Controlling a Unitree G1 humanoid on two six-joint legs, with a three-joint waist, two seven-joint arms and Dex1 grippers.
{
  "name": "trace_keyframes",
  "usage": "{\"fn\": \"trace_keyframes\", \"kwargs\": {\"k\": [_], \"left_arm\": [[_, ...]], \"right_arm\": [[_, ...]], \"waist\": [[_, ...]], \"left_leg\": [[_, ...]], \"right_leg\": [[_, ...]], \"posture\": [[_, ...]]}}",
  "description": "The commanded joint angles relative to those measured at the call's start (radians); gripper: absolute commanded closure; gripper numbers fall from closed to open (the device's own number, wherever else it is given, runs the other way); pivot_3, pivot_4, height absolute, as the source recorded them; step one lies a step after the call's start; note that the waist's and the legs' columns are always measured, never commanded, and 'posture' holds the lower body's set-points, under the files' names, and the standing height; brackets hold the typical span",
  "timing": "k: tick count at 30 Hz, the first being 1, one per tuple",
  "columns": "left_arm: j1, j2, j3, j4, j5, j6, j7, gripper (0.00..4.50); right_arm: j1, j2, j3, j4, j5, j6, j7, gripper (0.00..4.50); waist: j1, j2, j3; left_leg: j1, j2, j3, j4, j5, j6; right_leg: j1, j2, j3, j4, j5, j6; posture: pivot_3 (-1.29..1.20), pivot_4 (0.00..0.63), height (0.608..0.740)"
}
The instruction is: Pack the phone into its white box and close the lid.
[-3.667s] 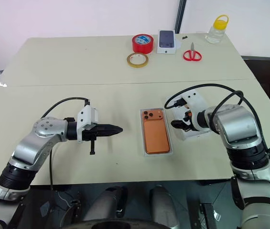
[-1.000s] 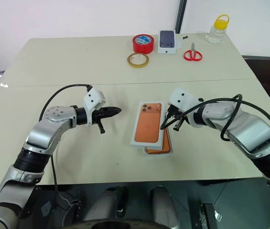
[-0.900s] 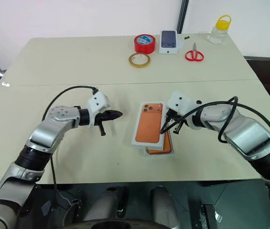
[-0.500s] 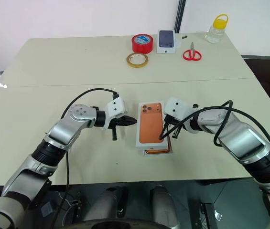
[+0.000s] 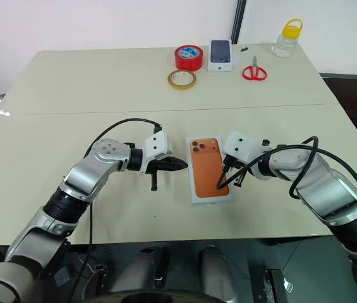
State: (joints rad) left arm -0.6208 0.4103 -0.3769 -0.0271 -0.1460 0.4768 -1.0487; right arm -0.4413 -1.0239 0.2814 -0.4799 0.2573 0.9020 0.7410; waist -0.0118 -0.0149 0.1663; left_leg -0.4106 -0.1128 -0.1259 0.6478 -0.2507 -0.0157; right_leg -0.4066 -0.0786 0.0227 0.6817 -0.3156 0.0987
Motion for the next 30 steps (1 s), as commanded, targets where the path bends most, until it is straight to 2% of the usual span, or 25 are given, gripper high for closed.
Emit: {"fn": "trace_keyframes", "kwargs": {"k": [1,16,30], "left_arm": [[0.007,-0.009,0.000,-0.062,-0.033,0.000,-0.017,4.50],[0.028,-0.007,0.000,-0.026,0.009,0.001,0.032,4.50],[0.041,0.023,-0.001,-0.012,0.020,-0.001,0.026,4.50]], "right_arm": [[0.006,0.003,-0.033,-0.068,0.004,-0.004,0.022,4.42],[0.016,0.041,-0.027,-0.082,-0.020,0.020,0.032,4.42],[0.028,0.020,-0.038,-0.088,-0.052,0.002,0.065,4.42]], "waist": [[0.001,0.000,0.000],[0.000,0.000,0.000],[0.001,0.000,0.000]], "left_leg": [[0.000,0.000,0.000,0.000,0.000,0.000],[0.000,0.000,0.000,0.000,0.000,0.000],[0.000,0.000,0.000,0.000,0.000,0.000]], "right_leg": [[0.000,0.000,0.000,0.000,0.000,0.000],[0.000,0.000,0.000,0.000,0.000,0.000],[0.000,0.000,0.000,0.000,0.000,0.000]], "posture": [[0.00,0.150,0.740],[0.00,0.150,0.740],[0.00,0.150,0.740]]}}
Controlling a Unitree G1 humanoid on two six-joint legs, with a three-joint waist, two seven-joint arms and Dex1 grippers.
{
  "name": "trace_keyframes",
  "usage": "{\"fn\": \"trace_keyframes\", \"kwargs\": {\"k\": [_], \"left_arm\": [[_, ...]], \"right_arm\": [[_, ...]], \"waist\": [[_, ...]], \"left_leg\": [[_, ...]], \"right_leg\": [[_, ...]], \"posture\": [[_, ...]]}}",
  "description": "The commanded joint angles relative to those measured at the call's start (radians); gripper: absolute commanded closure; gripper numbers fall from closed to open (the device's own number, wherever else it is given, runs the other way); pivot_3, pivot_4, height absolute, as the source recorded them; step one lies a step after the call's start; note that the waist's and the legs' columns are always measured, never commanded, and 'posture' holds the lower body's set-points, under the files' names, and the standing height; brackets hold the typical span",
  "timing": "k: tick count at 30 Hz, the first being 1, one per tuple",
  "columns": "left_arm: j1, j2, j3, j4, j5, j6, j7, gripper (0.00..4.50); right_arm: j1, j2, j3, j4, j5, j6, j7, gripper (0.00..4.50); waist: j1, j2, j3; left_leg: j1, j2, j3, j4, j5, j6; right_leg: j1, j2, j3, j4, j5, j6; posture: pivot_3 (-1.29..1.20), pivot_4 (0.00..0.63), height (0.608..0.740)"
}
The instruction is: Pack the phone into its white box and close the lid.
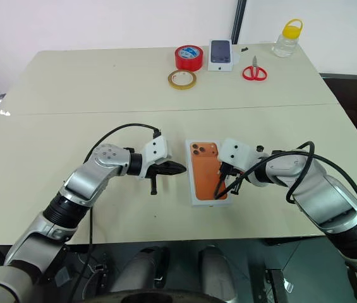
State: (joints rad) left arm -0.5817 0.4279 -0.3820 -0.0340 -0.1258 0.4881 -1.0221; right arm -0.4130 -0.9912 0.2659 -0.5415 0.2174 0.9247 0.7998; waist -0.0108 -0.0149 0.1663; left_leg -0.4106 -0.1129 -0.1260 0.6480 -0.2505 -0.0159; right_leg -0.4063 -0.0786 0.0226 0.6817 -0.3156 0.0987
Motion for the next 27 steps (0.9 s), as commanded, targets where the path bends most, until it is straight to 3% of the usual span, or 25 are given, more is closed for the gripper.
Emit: {"fn": "trace_keyframes", "kwargs": {"k": [1,6,10,17,27], "left_arm": [[0.001,0.011,0.013,0.000,-0.002,-0.012,0.000,4.50],[-0.030,0.025,0.090,0.062,-0.030,-0.015,0.014,4.50],[-0.107,-0.047,0.140,0.112,-0.070,0.012,0.057,4.50],[-0.188,-0.152,0.058,0.230,-0.005,-0.034,0.077,4.50],[-0.166,-0.147,-0.059,0.306,0.102,-0.049,0.048,4.50]], "right_arm": [[0.002,-0.019,-0.037,-0.020,-0.011,-0.027,0.011,4.42],[0.043,-0.054,-0.172,-0.002,0.041,-0.091,0.075,4.42],[0.112,-0.058,-0.251,-0.048,0.112,-0.129,0.142,4.42],[0.241,-0.051,-0.234,-0.121,0.147,-0.110,0.141,4.42],[0.303,-0.044,-0.171,-0.131,0.105,-0.075,0.061,4.42]], "waist": [[0.001,0.000,0.000],[0.001,0.000,0.000],[0.005,-0.001,0.000],[0.014,-0.001,0.000],[0.016,-0.004,-0.002]], "left_leg": [[0.000,0.000,0.000,0.000,0.000,0.000],[0.000,0.000,0.000,0.000,0.000,0.000],[0.000,0.000,0.000,0.000,0.000,0.000],[0.000,0.000,0.000,0.001,0.000,0.000],[0.001,0.000,0.000,0.001,0.000,0.000]], "right_leg": [[0.000,0.000,0.000,0.000,0.000,0.000],[0.000,0.000,0.000,0.000,0.000,0.000],[0.001,0.000,-0.001,0.000,0.000,0.000],[0.001,0.000,-0.001,0.000,0.000,0.000],[0.002,0.000,0.000,0.000,0.000,0.000]], "posture": [[0.00,0.150,0.740],[0.00,0.150,0.740],[0.00,0.150,0.740],[0.00,0.150,0.740],[0.00,0.150,0.740]]}}
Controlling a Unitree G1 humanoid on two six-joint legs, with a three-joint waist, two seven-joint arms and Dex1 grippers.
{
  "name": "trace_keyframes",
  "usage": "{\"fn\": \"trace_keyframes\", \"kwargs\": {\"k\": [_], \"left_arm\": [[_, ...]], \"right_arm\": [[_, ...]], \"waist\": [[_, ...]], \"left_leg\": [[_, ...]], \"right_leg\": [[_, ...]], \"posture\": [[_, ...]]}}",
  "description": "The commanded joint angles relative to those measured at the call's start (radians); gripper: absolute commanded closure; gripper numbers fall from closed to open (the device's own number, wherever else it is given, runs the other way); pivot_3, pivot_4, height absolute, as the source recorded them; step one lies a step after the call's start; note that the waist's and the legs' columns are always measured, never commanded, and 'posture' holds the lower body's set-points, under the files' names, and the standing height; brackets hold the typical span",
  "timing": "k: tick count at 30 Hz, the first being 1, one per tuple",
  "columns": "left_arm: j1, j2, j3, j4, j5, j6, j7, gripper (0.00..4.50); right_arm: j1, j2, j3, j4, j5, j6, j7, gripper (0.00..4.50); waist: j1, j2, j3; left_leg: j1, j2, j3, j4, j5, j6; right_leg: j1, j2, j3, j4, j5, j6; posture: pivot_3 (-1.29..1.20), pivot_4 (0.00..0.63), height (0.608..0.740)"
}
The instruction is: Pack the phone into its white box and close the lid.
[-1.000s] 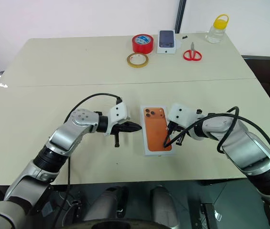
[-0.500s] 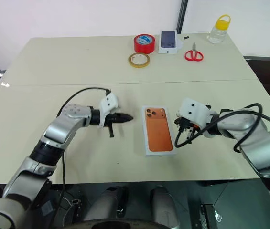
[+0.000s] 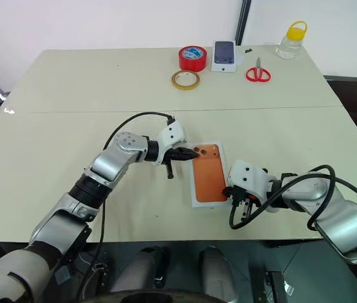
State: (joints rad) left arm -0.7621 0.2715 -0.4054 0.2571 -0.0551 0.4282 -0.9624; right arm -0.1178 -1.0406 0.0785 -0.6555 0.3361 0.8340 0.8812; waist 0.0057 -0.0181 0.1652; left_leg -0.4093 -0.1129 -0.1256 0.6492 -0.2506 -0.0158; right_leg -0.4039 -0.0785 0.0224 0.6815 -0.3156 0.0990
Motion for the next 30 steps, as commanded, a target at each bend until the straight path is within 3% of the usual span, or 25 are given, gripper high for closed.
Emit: {"fn": "trace_keyframes", "kwargs": {"k": [1,6,8,10,16,20,25,30], "left_arm": [[0.018,0.008,-0.031,0.019,0.034,0.003,-0.003,4.50],[-0.023,-0.075,0.174,0.075,-0.049,-0.033,0.183,4.50],[-0.064,-0.076,0.320,0.098,-0.108,0.010,0.288,4.50],[-0.059,-0.042,0.386,0.076,-0.125,0.023,0.327,4.50],[0.143,0.147,0.514,-0.110,-0.130,0.046,0.360,4.50],[0.332,0.245,0.608,-0.248,-0.161,0.065,0.358,4.50],[0.492,0.272,0.671,-0.384,-0.191,0.088,0.382,4.50],[0.540,0.252,0.690,-0.432,-0.216,0.111,0.435,4.50]], "right_arm": [[0.004,0.008,0.011,-0.014,-0.011,0.015,-0.025,4.42],[-0.052,0.092,-0.077,0.044,0.019,-0.050,-0.070,4.42],[-0.135,0.177,-0.130,0.132,0.022,-0.063,-0.142,4.42],[-0.199,0.235,-0.179,0.218,0.035,-0.067,-0.181,4.42],[-0.320,0.279,-0.285,0.501,0.047,-0.138,-0.187,4.42],[-0.345,0.252,-0.285,0.664,0.026,-0.233,-0.125,4.42],[-0.354,0.237,-0.272,0.785,0.012,-0.330,-0.051,4.42],[-0.368,0.248,-0.273,0.833,0.024,-0.371,-0.012,4.42]], "waist": [[0.000,-0.001,-0.001],[0.001,-0.002,0.000],[-0.005,-0.004,0.001],[-0.018,-0.004,0.001],[-0.022,-0.003,0.001],[-0.020,-0.003,0.001],[-0.013,-0.003,0.001],[-0.017,-0.003,0.001]], "left_leg": [[0.001,0.000,0.000,0.000,0.000,0.000],[0.001,0.000,0.000,0.000,0.000,0.000],[0.000,0.000,0.000,0.000,0.000,0.000],[-0.001,0.000,0.000,0.000,0.001,-0.001],[0.000,0.000,0.000,-0.002,0.001,-0.002],[0.000,0.000,0.000,-0.002,0.001,-0.002],[0.000,0.000,0.000,-0.001,0.001,-0.001],[0.000,0.000,0.000,-0.001,0.001,-0.001]], "right_leg": [[0.001,0.000,0.000,0.000,0.000,0.000],[0.001,0.000,0.000,0.000,0.000,0.000],[0.000,0.000,0.000,0.001,0.000,0.000],[-0.002,0.000,0.000,0.003,0.000,0.000],[-0.003,0.000,0.001,0.002,0.000,0.000],[-0.003,0.000,0.001,0.002,0.000,0.000],[-0.002,-0.001,0.001,0.001,0.000,0.000],[-0.002,0.000,0.001,0.002,0.000,0.000]], "posture": [[0.00,0.150,0.740],[0.00,0.150,0.740],[0.00,0.150,0.740],[0.00,0.150,0.740],[0.00,0.150,0.740],[0.00,0.150,0.740],[0.00,0.150,0.740],[0.00,0.150,0.740]]}}
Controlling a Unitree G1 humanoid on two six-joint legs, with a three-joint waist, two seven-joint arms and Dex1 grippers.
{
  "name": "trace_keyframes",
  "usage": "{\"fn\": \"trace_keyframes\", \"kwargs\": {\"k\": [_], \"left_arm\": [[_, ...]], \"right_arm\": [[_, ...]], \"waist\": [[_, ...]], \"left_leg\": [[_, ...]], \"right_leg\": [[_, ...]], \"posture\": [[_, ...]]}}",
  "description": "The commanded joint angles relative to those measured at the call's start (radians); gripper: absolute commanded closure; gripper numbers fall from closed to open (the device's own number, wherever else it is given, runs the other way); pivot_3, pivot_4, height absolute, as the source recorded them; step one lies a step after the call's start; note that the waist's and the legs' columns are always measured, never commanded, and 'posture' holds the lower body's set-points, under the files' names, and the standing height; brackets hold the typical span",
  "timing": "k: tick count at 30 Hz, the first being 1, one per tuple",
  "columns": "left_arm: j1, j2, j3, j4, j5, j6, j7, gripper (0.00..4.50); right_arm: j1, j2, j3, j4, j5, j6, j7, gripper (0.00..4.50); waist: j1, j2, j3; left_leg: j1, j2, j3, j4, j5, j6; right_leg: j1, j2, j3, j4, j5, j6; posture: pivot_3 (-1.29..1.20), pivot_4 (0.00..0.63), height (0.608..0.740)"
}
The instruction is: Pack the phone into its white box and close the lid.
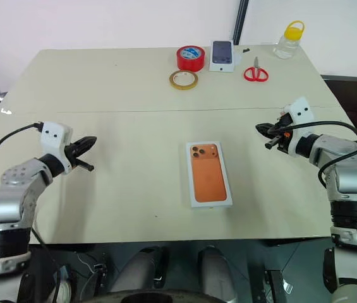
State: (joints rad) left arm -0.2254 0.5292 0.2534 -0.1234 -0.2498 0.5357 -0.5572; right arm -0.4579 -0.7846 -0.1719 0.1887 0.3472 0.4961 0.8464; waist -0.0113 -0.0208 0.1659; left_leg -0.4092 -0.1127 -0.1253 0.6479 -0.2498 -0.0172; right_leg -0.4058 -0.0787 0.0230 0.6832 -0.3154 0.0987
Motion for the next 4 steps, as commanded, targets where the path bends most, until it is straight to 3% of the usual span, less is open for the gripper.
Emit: {"fn": "trace_keyframes", "kwargs": {"k": [1,4], "left_arm": [[0.006,-0.009,0.031,-0.057,-0.024,0.005,0.038,4.50],[0.005,-0.026,0.025,-0.058,-0.030,0.007,0.065,4.50]], "right_arm": [[-0.028,-0.007,-0.020,-0.011,0.014,-0.038,0.030,4.42],[-0.030,0.004,-0.008,-0.015,0.012,-0.049,0.042,4.42]], "waist": [[-0.003,0.000,0.000],[-0.004,0.000,0.000]], "left_leg": [[0.000,0.000,0.000,0.000,0.000,0.000],[0.000,0.000,0.000,0.000,0.000,0.000]], "right_leg": [[0.000,0.000,0.000,0.000,0.000,0.000],[0.000,0.000,0.000,0.000,0.000,0.000]], "posture": [[0.00,0.150,0.740],[0.00,0.150,0.740]]}}
